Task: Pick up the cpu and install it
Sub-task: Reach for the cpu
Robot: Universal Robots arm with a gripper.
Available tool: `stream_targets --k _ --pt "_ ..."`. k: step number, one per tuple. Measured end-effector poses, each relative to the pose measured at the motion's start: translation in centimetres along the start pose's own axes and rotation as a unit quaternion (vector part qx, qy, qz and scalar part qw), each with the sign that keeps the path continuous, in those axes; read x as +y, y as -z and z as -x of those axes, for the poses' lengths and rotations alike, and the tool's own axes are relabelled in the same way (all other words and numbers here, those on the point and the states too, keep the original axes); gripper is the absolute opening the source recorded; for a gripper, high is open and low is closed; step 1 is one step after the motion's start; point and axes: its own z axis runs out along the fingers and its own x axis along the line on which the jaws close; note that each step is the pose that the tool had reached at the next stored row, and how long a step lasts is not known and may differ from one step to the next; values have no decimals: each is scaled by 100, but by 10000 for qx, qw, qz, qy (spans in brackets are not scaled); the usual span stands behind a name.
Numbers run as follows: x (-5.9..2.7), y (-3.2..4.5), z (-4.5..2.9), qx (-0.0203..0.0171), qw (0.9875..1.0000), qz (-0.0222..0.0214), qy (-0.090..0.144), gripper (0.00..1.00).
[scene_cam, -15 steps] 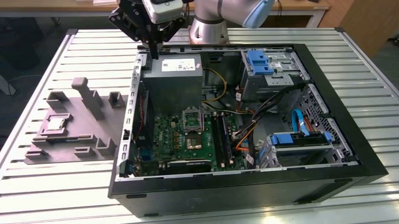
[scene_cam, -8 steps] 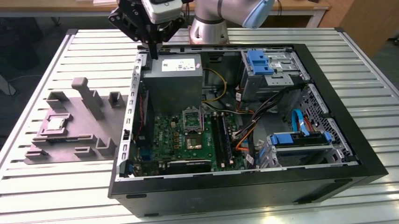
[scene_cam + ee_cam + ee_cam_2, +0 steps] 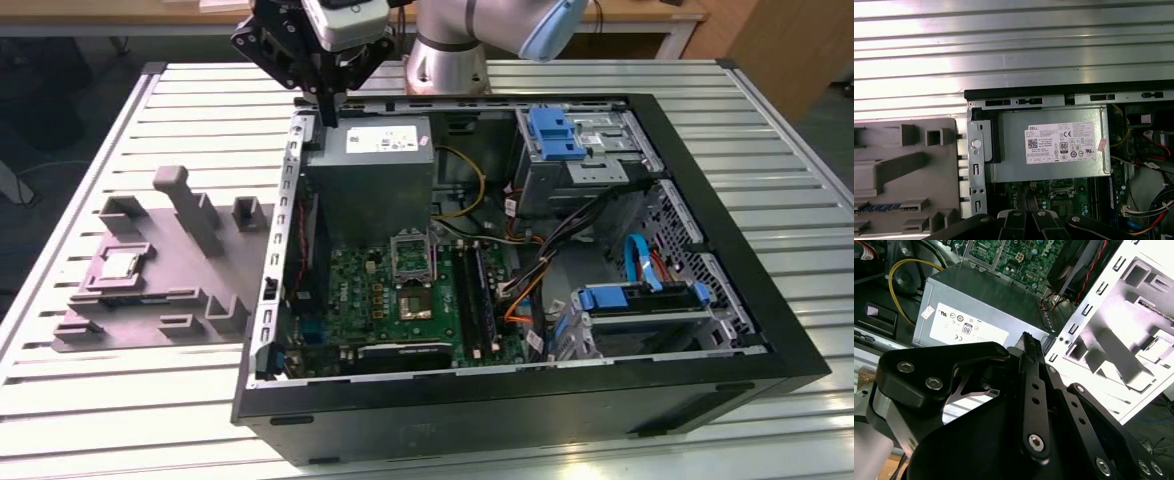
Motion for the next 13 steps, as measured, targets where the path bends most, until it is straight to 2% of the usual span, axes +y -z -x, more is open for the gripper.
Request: stream_targets --k 6,13 --pt "-1 0 -11 0 10000 1 -1 11" --pt "-6 0 -84 0 10000 0 0 11"
